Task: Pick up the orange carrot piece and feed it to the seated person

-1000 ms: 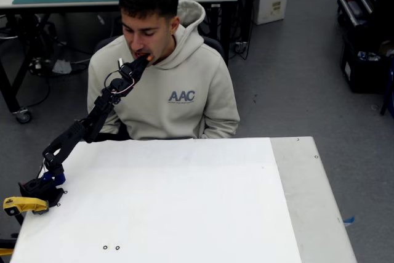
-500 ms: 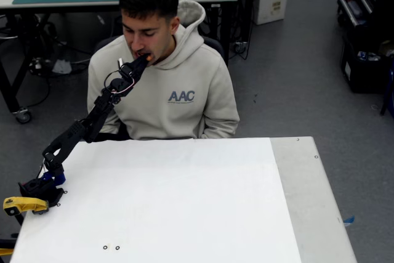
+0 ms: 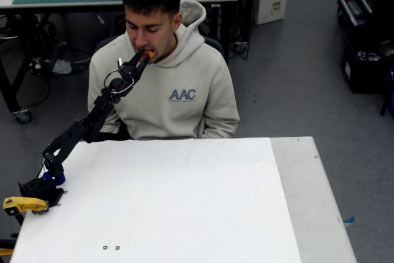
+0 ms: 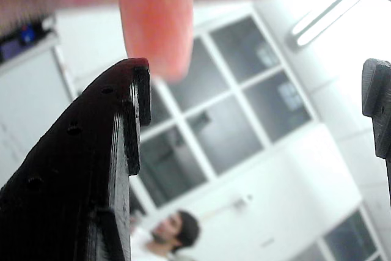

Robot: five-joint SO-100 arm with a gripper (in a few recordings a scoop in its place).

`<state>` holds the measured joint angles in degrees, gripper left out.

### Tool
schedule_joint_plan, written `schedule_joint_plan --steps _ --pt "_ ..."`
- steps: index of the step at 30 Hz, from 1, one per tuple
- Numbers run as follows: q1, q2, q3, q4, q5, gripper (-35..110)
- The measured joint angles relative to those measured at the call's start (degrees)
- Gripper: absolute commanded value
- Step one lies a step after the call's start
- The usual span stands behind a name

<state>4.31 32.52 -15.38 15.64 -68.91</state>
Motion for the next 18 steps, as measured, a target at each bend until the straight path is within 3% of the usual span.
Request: schedule_joint_plan --steps 12,18 --pt "5.8 0.0 0.0 0.0 0.0 26" --pt "6.9 0.0 0.0 0.0 0.7 5"
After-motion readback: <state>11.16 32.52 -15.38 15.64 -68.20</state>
